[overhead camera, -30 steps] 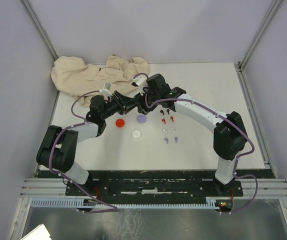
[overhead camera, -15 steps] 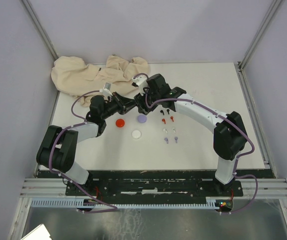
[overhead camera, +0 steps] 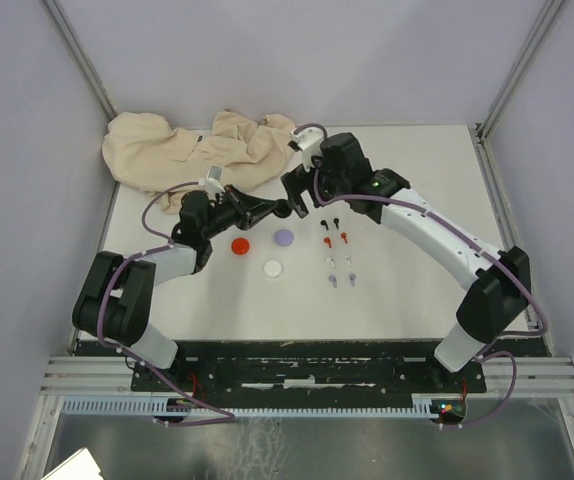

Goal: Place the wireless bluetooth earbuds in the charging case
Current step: Open the charging case.

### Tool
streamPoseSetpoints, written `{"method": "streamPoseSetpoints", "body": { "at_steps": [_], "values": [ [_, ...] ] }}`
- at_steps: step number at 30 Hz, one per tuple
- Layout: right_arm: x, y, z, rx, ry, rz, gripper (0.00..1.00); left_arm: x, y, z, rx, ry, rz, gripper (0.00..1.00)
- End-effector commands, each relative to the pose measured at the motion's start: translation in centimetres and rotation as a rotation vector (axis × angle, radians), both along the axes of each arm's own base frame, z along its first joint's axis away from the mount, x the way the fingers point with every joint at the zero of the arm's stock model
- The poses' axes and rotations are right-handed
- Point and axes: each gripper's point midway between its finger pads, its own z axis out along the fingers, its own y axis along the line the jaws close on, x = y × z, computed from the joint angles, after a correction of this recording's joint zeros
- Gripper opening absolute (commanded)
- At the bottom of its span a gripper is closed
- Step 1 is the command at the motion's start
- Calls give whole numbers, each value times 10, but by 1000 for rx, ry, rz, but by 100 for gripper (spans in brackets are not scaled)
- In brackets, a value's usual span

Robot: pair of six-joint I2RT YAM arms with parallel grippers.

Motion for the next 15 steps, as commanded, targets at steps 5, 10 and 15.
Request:
{"method": "streamPoseSetpoints", "body": {
  "at_steps": [5, 10, 15],
  "values": [
    [18, -17, 27, 38, -19, -135, 99, 3, 4, 29, -8, -86, 22, 3],
    [25, -8, 5, 33, 17, -131, 99, 2, 2, 34, -12, -94, 10, 3],
    [30, 0, -10, 38, 42, -123, 99, 1, 2, 39, -14, -101, 5, 3]
  ]
}}
